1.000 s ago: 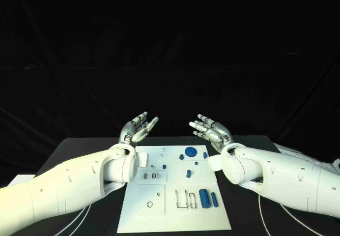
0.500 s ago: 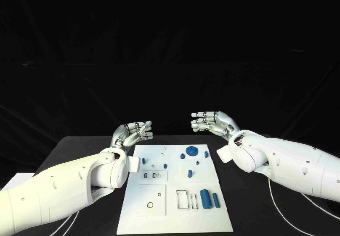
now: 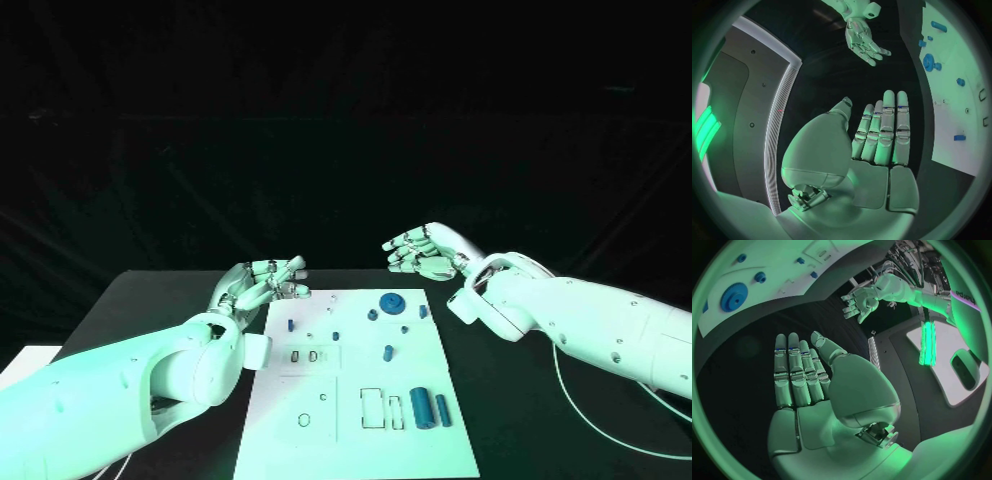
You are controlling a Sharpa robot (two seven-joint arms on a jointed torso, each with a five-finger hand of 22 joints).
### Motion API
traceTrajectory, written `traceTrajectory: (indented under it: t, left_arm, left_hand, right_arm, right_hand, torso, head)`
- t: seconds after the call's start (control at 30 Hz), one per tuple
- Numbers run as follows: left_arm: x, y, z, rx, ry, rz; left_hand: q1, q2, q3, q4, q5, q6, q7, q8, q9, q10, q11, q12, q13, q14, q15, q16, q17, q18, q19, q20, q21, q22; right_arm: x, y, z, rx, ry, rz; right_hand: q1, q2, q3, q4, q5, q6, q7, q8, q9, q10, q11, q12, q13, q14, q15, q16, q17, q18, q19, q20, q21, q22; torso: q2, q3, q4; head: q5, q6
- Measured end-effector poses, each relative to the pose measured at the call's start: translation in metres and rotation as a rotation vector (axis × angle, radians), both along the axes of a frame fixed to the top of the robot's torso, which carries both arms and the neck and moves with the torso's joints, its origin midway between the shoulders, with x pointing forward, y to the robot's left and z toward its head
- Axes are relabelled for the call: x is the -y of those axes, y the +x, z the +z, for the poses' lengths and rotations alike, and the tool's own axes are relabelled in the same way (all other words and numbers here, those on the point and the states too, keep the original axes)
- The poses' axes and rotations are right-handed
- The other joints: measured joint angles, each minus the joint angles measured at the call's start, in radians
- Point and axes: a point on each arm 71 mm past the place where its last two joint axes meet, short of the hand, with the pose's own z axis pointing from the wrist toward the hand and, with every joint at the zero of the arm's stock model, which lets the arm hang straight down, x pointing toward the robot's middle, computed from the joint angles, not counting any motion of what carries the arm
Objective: Assemble the parts on the task board
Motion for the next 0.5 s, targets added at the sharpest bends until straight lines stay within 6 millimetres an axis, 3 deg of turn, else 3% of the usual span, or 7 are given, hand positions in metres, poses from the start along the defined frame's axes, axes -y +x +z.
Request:
traceTrajectory:
  t: [0.17,0.23,0.27,0.37,0.5]
  left_arm:
    - [0.008,-0.013,0.008,-0.009,-0.025,-0.049]
    - [0.014,-0.019,0.012,-0.013,-0.038,-0.074]
    - [0.016,-0.022,0.014,-0.014,-0.044,-0.085]
    - [0.021,-0.029,0.018,-0.021,-0.057,-0.114]
    - [0.026,-0.035,0.023,-0.026,-0.071,-0.142]
  left_hand:
    - [0.0,0.0,-0.008,-0.008,0.0,0.011,-0.004,-0.012,0.0,0.015,-0.008,-0.016,0.002,0.057,-0.016,0.037,0.058,0.0,0.049,-0.019,0.024,0.011]
    - [0.004,0.004,-0.011,-0.011,0.0,0.012,-0.005,-0.017,0.0,0.019,-0.012,-0.023,0.003,0.081,-0.023,0.066,0.087,0.0,0.072,-0.025,0.042,0.019]
    - [0.004,0.004,-0.011,-0.011,0.0,0.014,-0.007,-0.019,0.0,0.02,-0.013,-0.024,0.003,0.088,-0.026,0.078,0.098,0.0,0.078,-0.029,0.048,0.022]
    - [0.004,0.004,-0.021,-0.015,0.0,0.023,-0.009,-0.028,0.0,0.031,-0.016,-0.039,0.004,0.096,-0.032,0.14,0.156,0.0,0.098,-0.037,0.078,0.04]
    - [0.004,0.004,-0.023,-0.018,0.0,0.023,-0.009,-0.035,-0.001,0.034,-0.016,-0.041,0.005,0.091,-0.037,0.177,0.193,0.0,0.098,-0.037,0.093,0.05]
  right_arm:
    - [-0.007,-0.002,0.006,0.071,-0.176,0.026]
    - [-0.011,-0.003,0.007,0.095,-0.254,0.036]
    - [-0.012,-0.003,0.008,0.105,-0.289,0.04]
    - [-0.017,-0.004,0.01,0.131,-0.394,0.05]
    - [-0.023,-0.003,0.01,0.156,-0.516,0.061]
  right_hand:
    - [0.001,-0.024,0.0,0.0,0.0,0.03,-0.023,-0.007,0.0,0.052,-0.026,-0.007,0.002,0.135,-0.042,0.047,0.032,0.0,0.104,-0.048,0.095,0.045]
    - [-0.01,-0.05,-0.01,0.005,0.0,0.061,-0.046,-0.019,0.0,0.093,-0.054,-0.025,0.003,0.255,-0.088,0.134,0.093,0.0,0.213,-0.103,0.226,0.113]
    - [-0.014,-0.054,-0.013,0.008,0.0,0.066,-0.052,-0.02,0.0,0.099,-0.061,-0.03,0.004,0.27,-0.096,0.165,0.114,0.0,0.229,-0.113,0.258,0.131]
    - [-0.028,-0.067,-0.013,0.008,-0.002,0.078,-0.064,-0.02,0.0,0.104,-0.066,-0.037,0.004,0.282,-0.105,0.253,0.178,0.0,0.242,-0.126,0.327,0.17]
    - [-0.053,-0.063,-0.009,0.011,-0.012,0.087,-0.069,-0.02,0.0,0.081,-0.071,-0.037,0.004,0.282,-0.105,0.343,0.239,0.0,0.246,-0.13,0.372,0.197]
  torso:
    - [0.028,-0.0016,0.0058]
    - [0.04,-0.0023,0.0097]
    - [0.045,-0.0027,0.0119]
    - [0.061,-0.0038,0.0194]
    - [0.079,-0.0055,0.0254]
  head:
    - [-0.007,0.008]
    - [-0.013,0.012]
    - [-0.016,0.014]
    - [-0.021,0.019]
    - [-0.028,0.024]
